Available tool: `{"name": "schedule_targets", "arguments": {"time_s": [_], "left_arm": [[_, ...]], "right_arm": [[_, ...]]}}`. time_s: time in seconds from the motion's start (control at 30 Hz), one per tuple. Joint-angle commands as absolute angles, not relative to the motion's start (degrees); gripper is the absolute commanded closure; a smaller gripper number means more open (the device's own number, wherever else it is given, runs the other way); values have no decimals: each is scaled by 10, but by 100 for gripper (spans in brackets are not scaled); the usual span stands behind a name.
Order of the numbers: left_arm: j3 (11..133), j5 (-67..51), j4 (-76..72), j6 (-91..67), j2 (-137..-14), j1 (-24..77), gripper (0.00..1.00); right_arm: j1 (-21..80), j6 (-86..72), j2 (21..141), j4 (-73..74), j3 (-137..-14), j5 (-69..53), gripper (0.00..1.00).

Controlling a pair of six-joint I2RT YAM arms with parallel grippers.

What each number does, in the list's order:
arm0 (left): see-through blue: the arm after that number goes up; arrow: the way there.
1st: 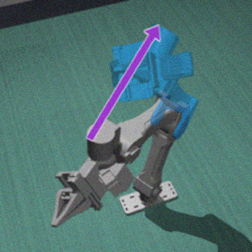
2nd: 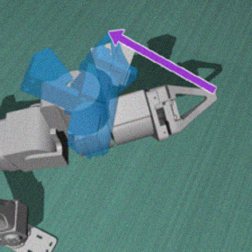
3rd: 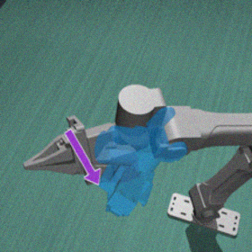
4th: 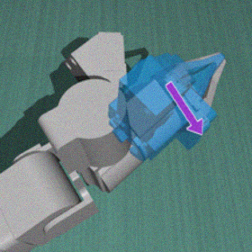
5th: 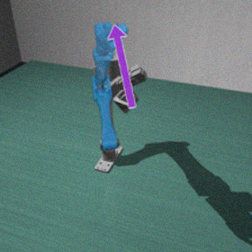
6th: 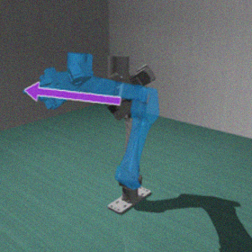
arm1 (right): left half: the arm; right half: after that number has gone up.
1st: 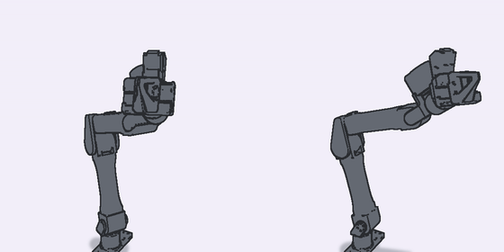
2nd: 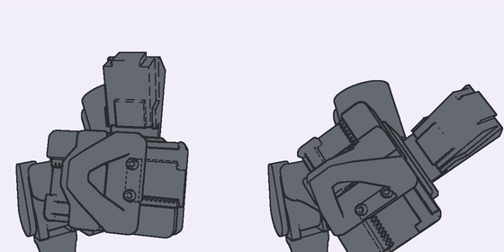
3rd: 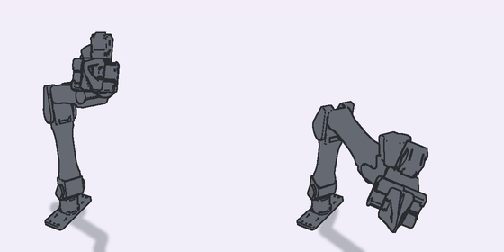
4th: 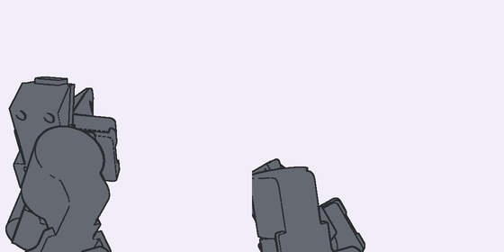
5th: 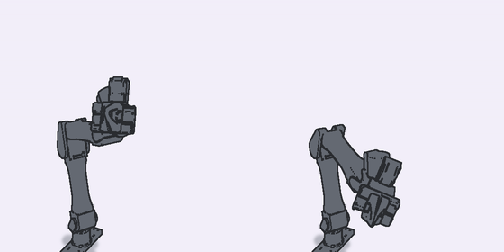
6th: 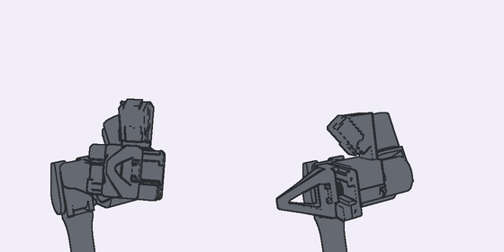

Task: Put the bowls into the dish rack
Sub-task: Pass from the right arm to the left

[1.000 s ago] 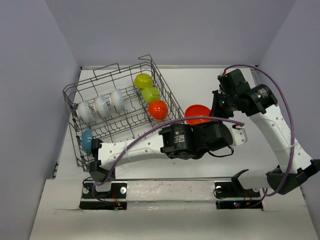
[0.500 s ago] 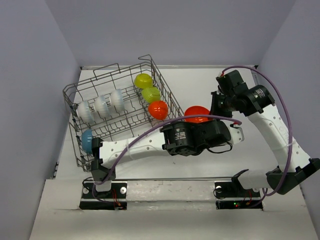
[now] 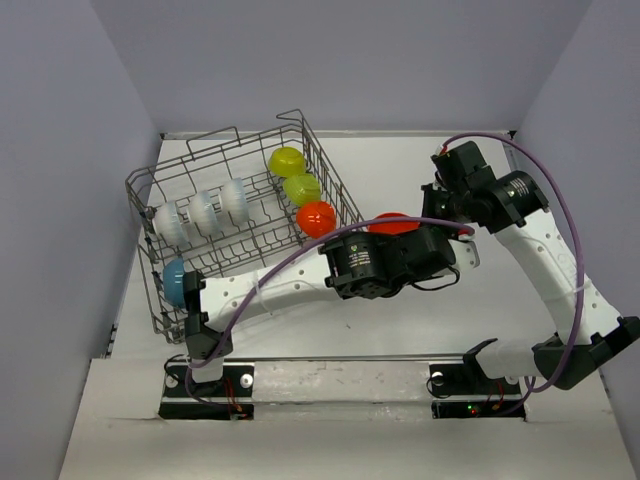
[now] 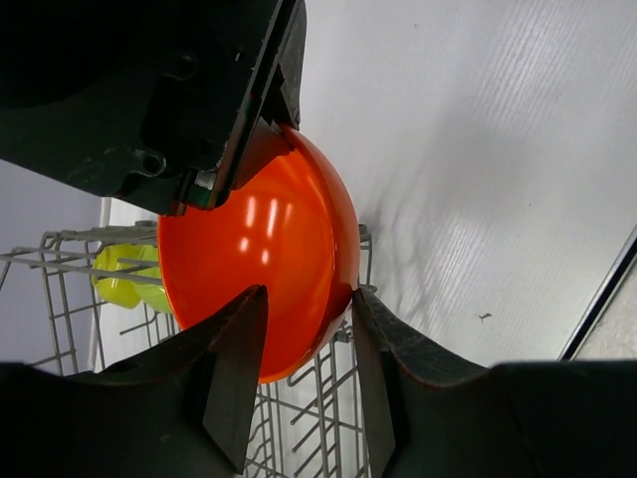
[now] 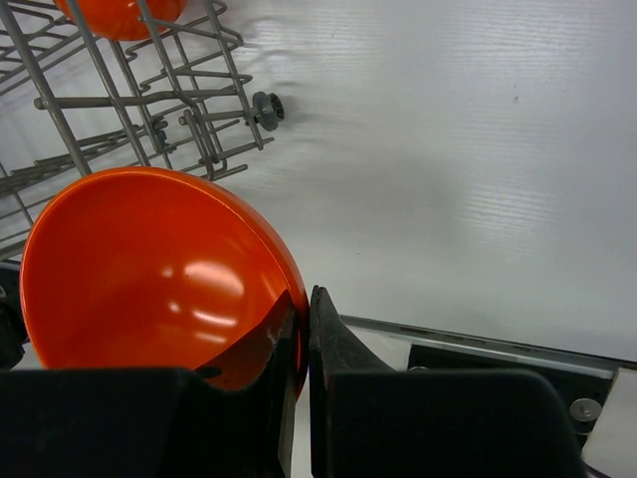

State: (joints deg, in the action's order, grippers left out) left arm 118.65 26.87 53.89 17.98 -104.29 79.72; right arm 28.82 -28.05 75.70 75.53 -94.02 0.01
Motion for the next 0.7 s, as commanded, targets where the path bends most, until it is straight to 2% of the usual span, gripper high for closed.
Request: {"name": "schedule_targets", "arguments": {"time_s": [0.0,0.2,0.37,0.53,0.67], "left_arm": [[1176,261,541,199,-1046,787,49],[1180,244,542,200,-1059,784,52],[1183,236,542,200,-1056,784,61],[1190,242,542,200,-1057,784,74],[1193,249,541,199,-1056,784,73]], "right_arm": [[288,-271,743,754,-967,-9,99],[288,-270,742,754,-976,-4,99],[288,-268,736,751,-967,-3,99],[288,-269,735,751,-969,-3,99],[288,-268,730,750,-957,22,99]]}}
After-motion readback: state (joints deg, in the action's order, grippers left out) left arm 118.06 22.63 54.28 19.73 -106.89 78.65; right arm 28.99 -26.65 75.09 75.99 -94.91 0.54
